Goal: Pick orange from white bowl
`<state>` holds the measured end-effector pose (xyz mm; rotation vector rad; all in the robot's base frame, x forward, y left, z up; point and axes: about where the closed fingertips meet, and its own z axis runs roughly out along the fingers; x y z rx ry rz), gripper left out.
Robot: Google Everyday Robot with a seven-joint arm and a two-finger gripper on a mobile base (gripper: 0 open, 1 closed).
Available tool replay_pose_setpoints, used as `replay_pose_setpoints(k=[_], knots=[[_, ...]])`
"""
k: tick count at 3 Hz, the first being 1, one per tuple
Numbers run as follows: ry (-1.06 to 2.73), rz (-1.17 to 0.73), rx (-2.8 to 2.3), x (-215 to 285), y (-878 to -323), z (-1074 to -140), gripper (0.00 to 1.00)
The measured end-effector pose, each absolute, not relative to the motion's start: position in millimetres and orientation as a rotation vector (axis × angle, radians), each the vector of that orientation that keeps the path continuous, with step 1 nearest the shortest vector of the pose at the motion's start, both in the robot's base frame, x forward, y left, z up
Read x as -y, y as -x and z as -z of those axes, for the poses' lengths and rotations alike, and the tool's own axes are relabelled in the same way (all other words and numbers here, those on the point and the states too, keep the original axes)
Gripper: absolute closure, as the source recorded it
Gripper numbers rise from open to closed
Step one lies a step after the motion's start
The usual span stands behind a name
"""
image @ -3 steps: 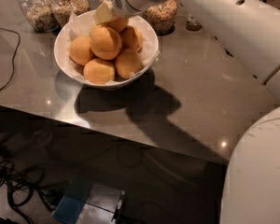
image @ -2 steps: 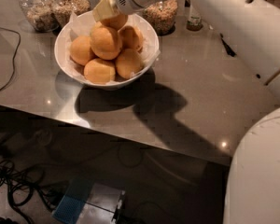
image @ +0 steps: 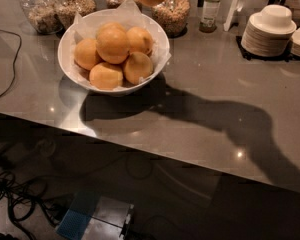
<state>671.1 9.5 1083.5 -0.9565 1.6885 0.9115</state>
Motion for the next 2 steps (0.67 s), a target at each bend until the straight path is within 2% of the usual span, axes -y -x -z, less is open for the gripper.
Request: replay_pose_setpoints(k=[2], knots=[[0.976,-0.925,-1.608,3.5,-655.9,-1098.2,1.00]])
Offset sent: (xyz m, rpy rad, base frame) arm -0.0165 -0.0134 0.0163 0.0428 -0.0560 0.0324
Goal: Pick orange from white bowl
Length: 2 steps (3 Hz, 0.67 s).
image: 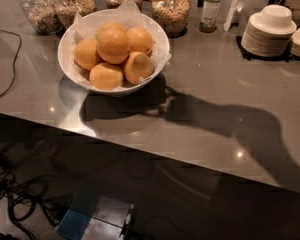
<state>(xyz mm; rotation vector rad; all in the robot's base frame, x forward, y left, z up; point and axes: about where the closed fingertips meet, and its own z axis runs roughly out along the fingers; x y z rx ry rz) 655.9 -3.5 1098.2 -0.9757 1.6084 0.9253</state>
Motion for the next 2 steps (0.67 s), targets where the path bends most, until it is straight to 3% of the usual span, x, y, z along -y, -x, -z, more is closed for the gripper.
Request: replay_pose_setpoints(k=[1,2], knots=[[1.013,-0.981,-1.586,2.1,-638.9,-1104.2,1.00],[1.098,-1.147,-1.521,0.9,-583.6,-1111.3,1.00]])
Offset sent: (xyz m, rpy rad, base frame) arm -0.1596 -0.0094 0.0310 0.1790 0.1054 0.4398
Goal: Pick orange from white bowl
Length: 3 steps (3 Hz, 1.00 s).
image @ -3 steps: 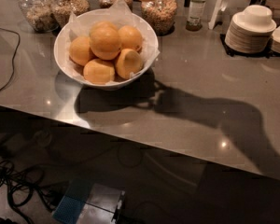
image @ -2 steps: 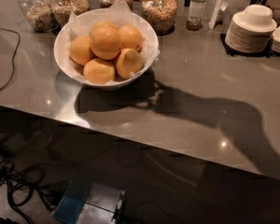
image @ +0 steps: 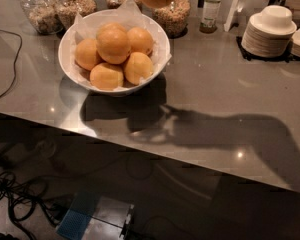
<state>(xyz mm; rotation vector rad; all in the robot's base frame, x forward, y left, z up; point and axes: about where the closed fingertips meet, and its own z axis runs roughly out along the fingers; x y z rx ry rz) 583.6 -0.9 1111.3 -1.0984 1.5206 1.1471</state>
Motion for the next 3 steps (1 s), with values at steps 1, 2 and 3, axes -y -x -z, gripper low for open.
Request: replay_pose_setpoints(k=[1,2,3], knots=[[1.141,-1.358,-1.514,5.7,-524.2,-1101.8,1.00],[1.138,-1.438,-1.556,15.6,-478.1,-1089.7,1.00],[1.116,-1.347,-1.654,28.3,-444.4,-1070.8,1.00]])
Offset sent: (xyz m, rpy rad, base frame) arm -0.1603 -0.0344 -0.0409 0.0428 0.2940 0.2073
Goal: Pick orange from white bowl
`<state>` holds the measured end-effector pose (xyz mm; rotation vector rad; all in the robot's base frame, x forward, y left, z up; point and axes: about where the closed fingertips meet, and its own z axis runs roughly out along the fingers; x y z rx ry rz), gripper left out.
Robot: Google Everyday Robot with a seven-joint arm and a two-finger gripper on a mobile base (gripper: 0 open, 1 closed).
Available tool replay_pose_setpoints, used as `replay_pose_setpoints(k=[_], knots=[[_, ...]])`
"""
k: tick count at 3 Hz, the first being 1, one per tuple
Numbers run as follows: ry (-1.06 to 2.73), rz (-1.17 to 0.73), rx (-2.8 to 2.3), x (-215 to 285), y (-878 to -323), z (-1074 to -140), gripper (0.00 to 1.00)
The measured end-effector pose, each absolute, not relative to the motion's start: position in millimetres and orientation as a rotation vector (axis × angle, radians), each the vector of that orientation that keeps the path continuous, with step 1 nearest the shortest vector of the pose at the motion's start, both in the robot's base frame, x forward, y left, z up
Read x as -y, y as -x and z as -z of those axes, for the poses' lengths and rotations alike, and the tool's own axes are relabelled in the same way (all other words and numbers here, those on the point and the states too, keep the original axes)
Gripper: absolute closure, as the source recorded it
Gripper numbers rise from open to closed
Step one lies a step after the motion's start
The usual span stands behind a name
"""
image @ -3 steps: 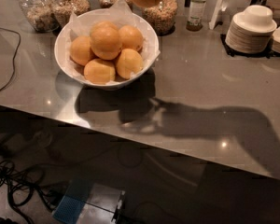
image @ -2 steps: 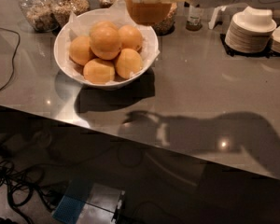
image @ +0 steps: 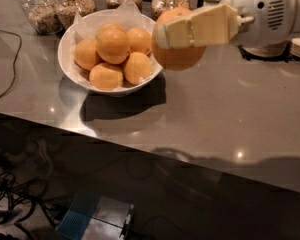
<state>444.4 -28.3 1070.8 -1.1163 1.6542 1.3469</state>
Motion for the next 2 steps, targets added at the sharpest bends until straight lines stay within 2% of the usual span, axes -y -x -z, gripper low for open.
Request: replay_pose_setpoints(k=[2], knots=[[1.079,-1.268,-1.734,43.0,-423.2,-1053.6,1.00]])
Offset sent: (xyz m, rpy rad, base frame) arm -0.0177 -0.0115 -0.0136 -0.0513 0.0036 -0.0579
